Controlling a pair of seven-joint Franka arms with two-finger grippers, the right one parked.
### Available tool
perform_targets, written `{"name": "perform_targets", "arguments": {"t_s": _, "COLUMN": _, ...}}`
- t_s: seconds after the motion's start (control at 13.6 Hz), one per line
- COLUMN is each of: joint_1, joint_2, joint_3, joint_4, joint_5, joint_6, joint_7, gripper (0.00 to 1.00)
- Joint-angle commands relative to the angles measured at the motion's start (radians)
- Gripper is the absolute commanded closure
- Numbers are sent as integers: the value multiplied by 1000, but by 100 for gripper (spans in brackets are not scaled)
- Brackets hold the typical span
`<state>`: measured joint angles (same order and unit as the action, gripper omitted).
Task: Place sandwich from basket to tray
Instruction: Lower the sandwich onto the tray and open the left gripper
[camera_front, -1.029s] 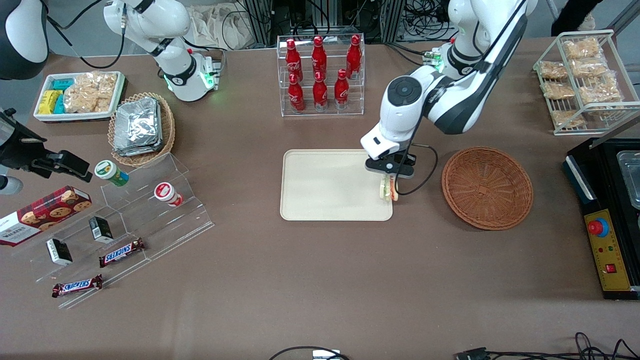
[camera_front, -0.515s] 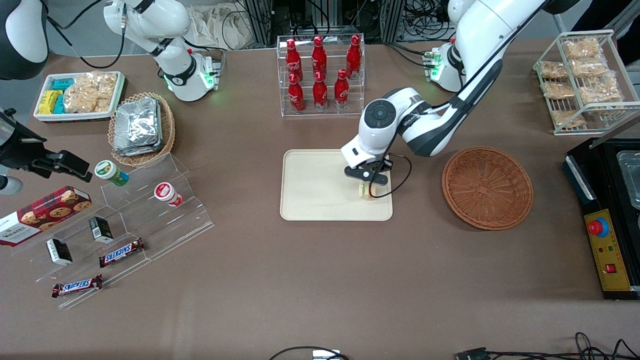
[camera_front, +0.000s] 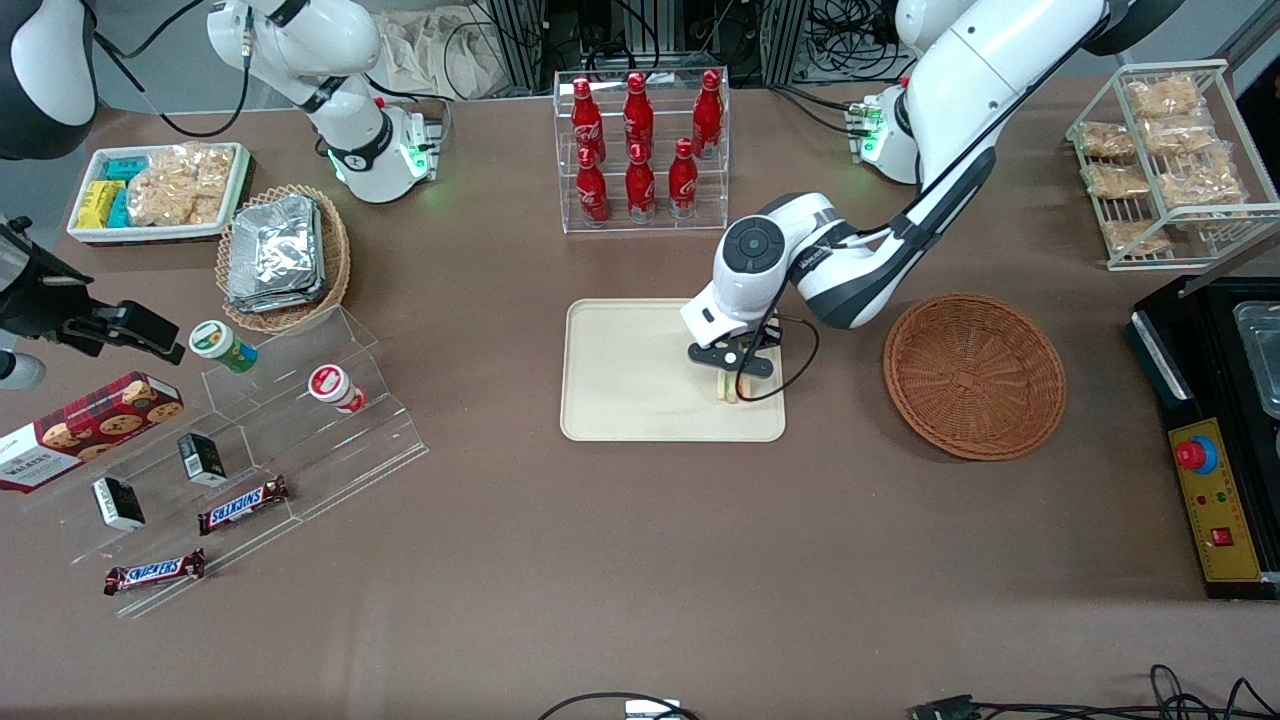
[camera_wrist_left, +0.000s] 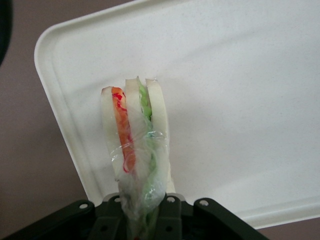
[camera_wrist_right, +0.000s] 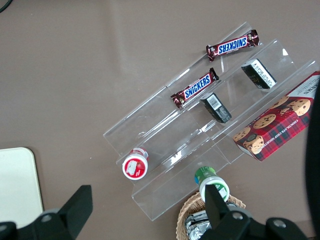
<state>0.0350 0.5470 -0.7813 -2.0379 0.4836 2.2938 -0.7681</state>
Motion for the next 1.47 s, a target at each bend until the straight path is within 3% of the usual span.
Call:
{"name": "perform_targets", "arguments": {"t_s": 0.0, "joint_1": -12, "joint_2": 31, "joint_3": 7, "joint_4": 24, "joint_5": 47, "joint_6": -13, "joint_7": -36, "gripper": 86}}
{"name": "perform_targets", "arguments": {"t_s": 0.22, "joint_1": -12, "joint_2": 59, "joint_3": 7, "joint_4": 22, "joint_5": 104, "joint_6": -13, "joint_7": -72, "gripper": 76}}
{"name": "perform_targets", "arguments": {"t_s": 0.37, "joint_1": -12, "joint_2": 59, "joint_3": 7, "joint_4": 21, "joint_5": 115, "joint_6": -14, "joint_7": -100, "gripper": 52}}
{"name": "perform_targets", "arguments": {"t_s": 0.44, "joint_1": -10, "joint_2": 57, "joint_3": 5, "joint_4": 22, "joint_5": 115, "joint_6": -17, "joint_7": -103, "gripper": 35}}
{"name": "perform_targets", "arguments": {"t_s": 0.59, "joint_1": 0, "joint_2": 41, "joint_3": 2, "joint_4": 30, "joint_5": 102, "joint_6": -27, "joint_7": -106, "gripper": 13}}
{"name": "perform_targets", "arguments": {"t_s": 0.74, "joint_1": 6, "joint_2": 19, "joint_3": -1, "joint_4": 88, "joint_5": 84, "joint_6": -92, "joint_7": -112, "gripper": 1}}
{"name": "perform_targets", "arguments": {"t_s": 0.96, "joint_1": 6, "joint_2": 21, "joint_3": -1, "joint_4": 247, "joint_5": -12, "joint_6": -267, "joint_7": -112, "gripper": 0}}
{"name": "perform_targets", "arguments": {"t_s": 1.1, "joint_1": 23, "joint_2": 11, "joint_3": 2, "joint_4": 320, "joint_5": -33, "joint_6": -341, "joint_7": -112, "gripper": 0}}
{"name": "perform_targets", "arguments": {"t_s": 1.4, "joint_1": 124, "joint_2": -68, "joint_3": -4, "joint_4": 329, "joint_5": -34, "joint_6": -344, "joint_7": -115, "gripper": 0}}
